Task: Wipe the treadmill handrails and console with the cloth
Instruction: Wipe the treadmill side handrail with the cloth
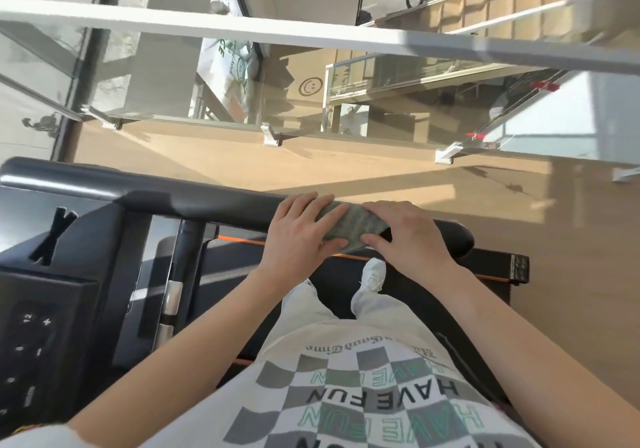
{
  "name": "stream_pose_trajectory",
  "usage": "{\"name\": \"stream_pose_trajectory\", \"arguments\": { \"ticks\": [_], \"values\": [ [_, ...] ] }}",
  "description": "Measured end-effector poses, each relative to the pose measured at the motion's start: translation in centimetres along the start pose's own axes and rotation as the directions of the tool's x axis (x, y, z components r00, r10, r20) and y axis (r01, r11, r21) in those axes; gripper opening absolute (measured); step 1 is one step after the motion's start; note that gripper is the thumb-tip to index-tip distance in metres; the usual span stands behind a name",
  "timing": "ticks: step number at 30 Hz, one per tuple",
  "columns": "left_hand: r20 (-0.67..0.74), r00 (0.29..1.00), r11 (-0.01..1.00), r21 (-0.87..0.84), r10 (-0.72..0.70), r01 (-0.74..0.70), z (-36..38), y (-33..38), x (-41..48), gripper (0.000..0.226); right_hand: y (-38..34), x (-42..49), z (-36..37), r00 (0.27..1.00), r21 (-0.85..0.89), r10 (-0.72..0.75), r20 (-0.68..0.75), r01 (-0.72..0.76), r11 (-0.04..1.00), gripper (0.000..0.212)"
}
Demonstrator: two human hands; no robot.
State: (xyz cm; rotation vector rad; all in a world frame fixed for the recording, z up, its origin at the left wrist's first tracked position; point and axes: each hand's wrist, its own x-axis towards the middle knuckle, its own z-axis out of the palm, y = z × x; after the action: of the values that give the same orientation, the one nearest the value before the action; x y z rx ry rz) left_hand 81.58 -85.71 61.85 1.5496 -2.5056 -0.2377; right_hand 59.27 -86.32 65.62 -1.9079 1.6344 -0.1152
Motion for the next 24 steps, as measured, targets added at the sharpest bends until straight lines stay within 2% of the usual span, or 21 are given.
{"name": "stream_pose_trajectory", "arguments": {
  "ticks": [6, 10, 17, 21, 24],
  "values": [
    [0.046, 0.997, 0.998, -0.018, 0.055, -0.054, 1.0, 4.4, 2.0, 0.055, 4.7, -2.5, -1.3, 0.997, 0.015, 0.06, -0.041, -0.059, 0.998, 0.055],
    [0.055, 0.993, 0.994, -0.039, 0.108, -0.106, 1.6, 7.3, 3.4, 0.055, 7.9, -4.1, -2.3, 0.994, 0.088, 0.11, -0.028, -0.107, 0.99, 0.056],
    [0.076, 0.976, 0.976, -0.097, 0.205, -0.197, 3.0, 12.2, 6.0, 0.043, 14.0, -6.9, -3.8, 0.979, 0.356, 0.197, 0.053, -0.203, 0.912, 0.055],
    [0.216, 0.95, 0.966, -0.174, 0.226, -0.19, 3.2, 14.2, 8.4, 0.046, 16.8, -7.7, -4.3, 0.951, 0.511, 0.234, 0.202, -0.306, 0.803, 0.046],
    [0.489, 0.848, 0.956, -0.287, 0.204, -0.064, 2.2, 14.6, 11.3, 0.046, 17.9, -7.3, -4.6, 0.907, 0.607, 0.286, 0.308, -0.419, 0.675, 0.028]
  ]
}}
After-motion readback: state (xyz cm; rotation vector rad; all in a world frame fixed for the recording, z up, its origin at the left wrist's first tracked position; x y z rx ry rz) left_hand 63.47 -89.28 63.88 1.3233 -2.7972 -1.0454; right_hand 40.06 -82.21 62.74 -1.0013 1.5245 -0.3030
